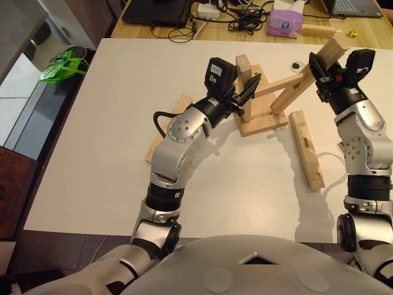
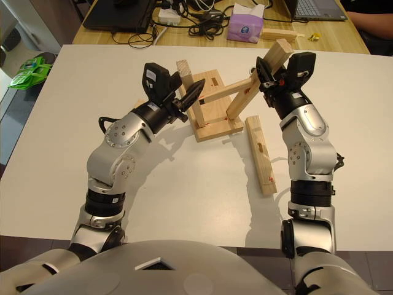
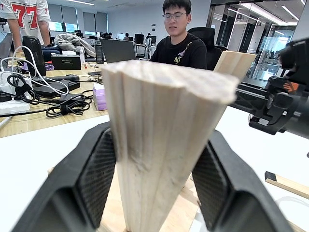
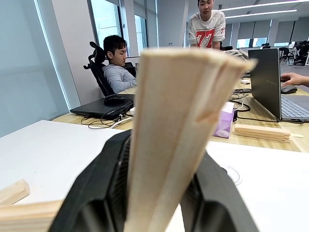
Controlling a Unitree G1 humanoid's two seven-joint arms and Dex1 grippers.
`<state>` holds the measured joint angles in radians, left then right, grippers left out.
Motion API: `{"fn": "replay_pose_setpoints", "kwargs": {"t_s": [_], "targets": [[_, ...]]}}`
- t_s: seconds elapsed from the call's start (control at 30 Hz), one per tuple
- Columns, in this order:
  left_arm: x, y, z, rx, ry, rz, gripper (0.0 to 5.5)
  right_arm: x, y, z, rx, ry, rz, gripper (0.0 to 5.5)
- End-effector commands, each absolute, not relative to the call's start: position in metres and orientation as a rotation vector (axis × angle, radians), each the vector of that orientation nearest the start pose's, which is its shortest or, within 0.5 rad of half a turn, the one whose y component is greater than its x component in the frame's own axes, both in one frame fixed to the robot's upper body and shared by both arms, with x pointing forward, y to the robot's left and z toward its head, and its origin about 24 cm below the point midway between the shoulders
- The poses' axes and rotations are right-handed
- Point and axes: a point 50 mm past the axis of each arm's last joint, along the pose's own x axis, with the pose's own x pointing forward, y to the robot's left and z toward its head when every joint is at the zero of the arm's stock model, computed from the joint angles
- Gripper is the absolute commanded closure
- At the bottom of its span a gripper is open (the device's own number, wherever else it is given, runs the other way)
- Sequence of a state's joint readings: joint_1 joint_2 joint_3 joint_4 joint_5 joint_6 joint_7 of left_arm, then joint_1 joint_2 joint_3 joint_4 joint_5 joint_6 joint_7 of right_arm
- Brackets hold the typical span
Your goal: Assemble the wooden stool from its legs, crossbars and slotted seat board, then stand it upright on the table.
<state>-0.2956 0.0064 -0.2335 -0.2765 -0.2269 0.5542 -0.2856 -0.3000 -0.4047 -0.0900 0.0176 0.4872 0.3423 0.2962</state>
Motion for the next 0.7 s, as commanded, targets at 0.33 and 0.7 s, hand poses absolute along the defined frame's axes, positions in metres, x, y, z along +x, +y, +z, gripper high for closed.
{"fn": "replay_pose_setpoints", "kwargs": {"t_s": [0.33,0.7], "targets": [[0.268,0.041,0.126,-0.135,0.038,-0.761,3.32,0.286,-0.207,0.054,-0.048,0.352,0.288,4.33],[0.272,0.044,0.128,-0.122,0.034,-0.741,3.32,0.292,-0.216,0.054,-0.121,0.333,0.265,3.65]]}}
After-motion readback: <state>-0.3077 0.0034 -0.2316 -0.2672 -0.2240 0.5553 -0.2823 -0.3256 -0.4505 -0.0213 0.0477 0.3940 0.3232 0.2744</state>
